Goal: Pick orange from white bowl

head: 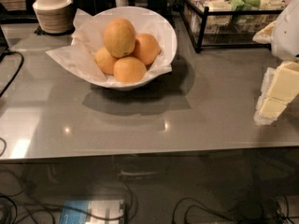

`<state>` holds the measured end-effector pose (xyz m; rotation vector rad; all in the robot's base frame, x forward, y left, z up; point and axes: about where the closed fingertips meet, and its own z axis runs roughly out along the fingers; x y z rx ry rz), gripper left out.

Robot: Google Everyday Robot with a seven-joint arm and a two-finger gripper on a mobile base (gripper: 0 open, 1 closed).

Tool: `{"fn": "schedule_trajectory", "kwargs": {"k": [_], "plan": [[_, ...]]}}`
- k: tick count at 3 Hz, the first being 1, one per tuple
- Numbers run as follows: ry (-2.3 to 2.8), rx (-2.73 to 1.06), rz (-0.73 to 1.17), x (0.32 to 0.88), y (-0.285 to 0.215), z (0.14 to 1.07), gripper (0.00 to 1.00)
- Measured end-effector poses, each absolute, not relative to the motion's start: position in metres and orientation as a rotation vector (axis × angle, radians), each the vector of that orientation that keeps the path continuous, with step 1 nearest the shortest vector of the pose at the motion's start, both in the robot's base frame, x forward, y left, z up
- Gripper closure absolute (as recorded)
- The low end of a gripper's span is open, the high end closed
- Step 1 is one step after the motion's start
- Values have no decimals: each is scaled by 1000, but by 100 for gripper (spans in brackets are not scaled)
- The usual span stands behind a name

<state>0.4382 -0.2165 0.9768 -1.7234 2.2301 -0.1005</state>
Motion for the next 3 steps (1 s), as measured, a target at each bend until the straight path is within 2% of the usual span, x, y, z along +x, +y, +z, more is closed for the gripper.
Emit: {"fn": "schedule_trajectory", "kwargs": {"k": [2,3], "plan": [[2201,-1739,-67,443,-210,974,0],[2083,-1869,25,458,-169,965,0]]}}
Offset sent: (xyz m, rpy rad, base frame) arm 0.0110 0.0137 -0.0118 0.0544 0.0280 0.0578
